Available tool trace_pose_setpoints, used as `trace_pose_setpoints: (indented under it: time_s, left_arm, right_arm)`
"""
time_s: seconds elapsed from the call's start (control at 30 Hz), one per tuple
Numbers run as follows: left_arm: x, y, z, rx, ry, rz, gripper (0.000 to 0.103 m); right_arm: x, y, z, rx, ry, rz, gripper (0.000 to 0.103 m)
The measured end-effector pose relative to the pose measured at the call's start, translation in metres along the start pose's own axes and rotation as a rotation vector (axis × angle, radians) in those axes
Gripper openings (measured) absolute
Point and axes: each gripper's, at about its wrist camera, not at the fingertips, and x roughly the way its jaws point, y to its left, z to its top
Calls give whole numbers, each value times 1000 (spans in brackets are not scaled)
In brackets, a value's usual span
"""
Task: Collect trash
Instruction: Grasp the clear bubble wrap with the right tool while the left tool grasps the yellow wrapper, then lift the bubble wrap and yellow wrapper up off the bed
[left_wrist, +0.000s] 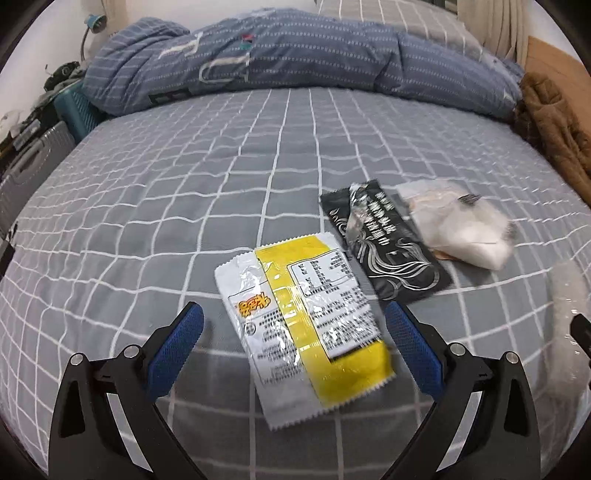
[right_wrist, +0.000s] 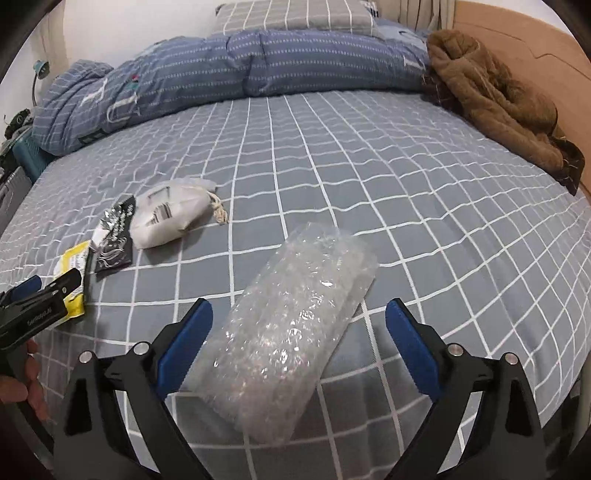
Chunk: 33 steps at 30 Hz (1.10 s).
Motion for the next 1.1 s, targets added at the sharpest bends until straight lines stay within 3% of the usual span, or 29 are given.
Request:
trace_pose_setpoints:
  time_s: [0.13,0.37,0.5,0.63,0.73,1.1]
  left_arm:
    - [23,3,2,-10,59,14,94]
    - [29,1,5,-23,52,16,83]
    - [30,2,3,-25,44,7,68]
    - [29,2,2,-20,38,-4,52]
    - [28,3,1,-21,35,-17,39]
    - [8,1,1,-10,-14,-41,35]
  right_arm:
    - [12,-1,2,8,31,-7,86]
    - [29,-1,2,7,80,0,75]
    - [34,3,0,-5,105,17,64]
    - [36,6,-1,-16,125,42,47]
    - [38,9,-2,-24,136,54,42]
    - [28,8,3,-26,100,66,34]
